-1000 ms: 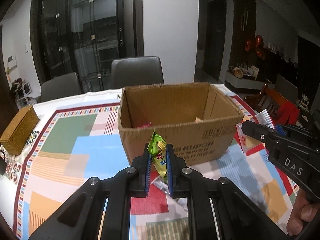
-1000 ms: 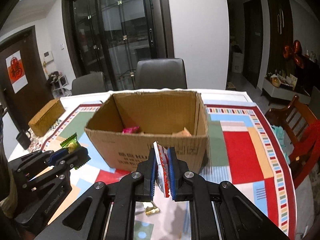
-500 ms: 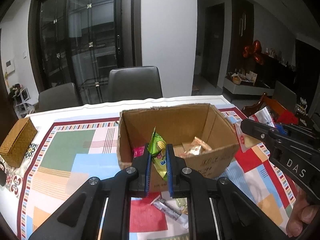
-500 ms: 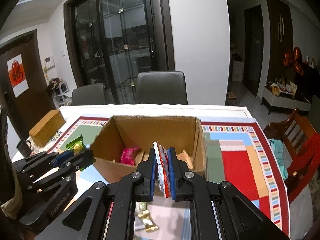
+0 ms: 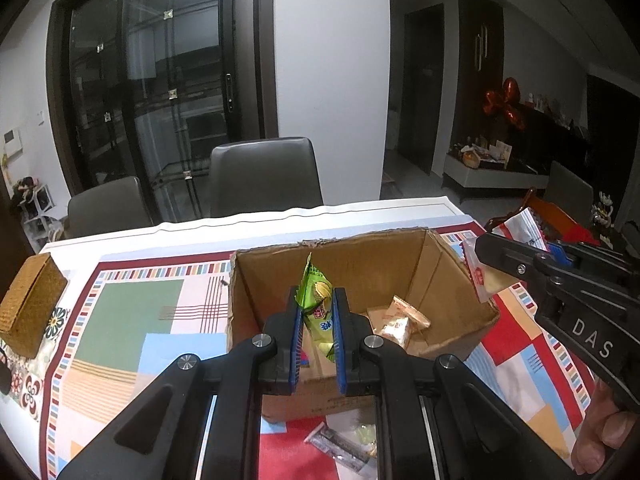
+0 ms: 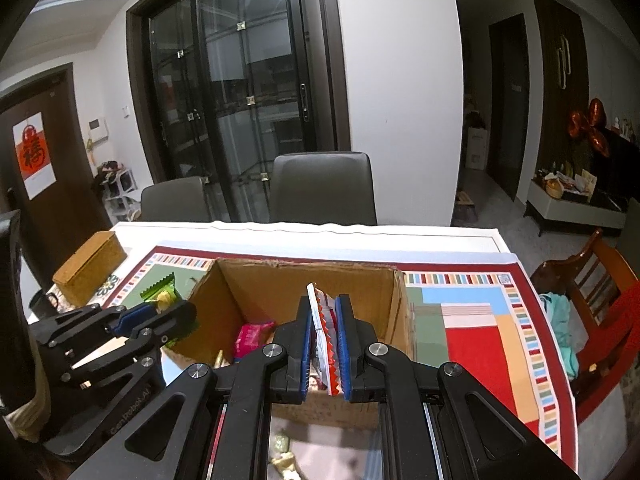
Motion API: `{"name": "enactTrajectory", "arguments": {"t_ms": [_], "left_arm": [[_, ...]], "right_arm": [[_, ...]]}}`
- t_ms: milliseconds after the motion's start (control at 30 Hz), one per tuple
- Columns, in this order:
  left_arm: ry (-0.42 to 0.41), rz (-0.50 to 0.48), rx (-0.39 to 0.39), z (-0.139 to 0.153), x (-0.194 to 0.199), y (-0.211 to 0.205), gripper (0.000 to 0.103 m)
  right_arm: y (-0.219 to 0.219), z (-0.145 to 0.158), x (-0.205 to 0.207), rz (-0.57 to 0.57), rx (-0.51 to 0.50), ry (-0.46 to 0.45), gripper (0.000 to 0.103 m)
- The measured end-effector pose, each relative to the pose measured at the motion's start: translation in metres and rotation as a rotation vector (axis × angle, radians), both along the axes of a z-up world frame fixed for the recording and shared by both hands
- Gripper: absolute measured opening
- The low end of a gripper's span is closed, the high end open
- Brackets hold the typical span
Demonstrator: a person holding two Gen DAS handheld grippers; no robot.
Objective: Organize snacks
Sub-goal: 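Lift both held packets and carry them over the cardboard box, then open both tools to drop the two packets into the box, then withdraw both open tools from the box toward the remaining snacks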
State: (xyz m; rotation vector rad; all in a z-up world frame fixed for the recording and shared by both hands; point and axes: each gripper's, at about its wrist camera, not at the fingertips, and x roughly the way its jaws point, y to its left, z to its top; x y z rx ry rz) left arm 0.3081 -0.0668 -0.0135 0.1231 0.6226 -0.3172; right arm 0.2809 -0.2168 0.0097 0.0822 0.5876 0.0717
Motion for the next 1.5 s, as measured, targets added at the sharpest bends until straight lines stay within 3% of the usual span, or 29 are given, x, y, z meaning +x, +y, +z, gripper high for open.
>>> {"name": "enactTrajectory", "arguments": {"t_ms": [700,833,933,1000,1100,1300,1500], "left_arm": [[0.046,0.004,0.005,-0.021,0.035,-0.003,0.016],[0.051,0.013,0.0,-0.023,0.036,-0.001,0.028],[0.048,0.026,-0.003,-0.022,0.035,0.001,0.04],[0.046,0.033,-0.004,-0.022,0.033,0.003,0.049],[0.041,0.043,-0.005,-0.021,0.031,0.004,0.057],[0.033,0.051,0.0,-0.019,0.025,0.006,0.068],[0.024,0.06,0.003,-0.012,0.015,0.01,0.07]], "right_arm": [[0.0,-0.024,0.045,0.027,-0.006,0.051,0.013],[0.001,-0.026,0.048,0.024,-0.004,0.052,0.013],[0.001,-0.028,0.049,0.019,-0.011,0.059,0.026],[0.0,-0.028,0.049,0.013,-0.011,0.055,0.043],[-0.001,-0.028,0.047,0.001,-0.014,0.05,0.053],[-0.002,-0.025,0.041,-0.016,-0.021,0.045,0.063],[-0.003,-0.019,0.029,-0.025,-0.021,0.034,0.064]]}}
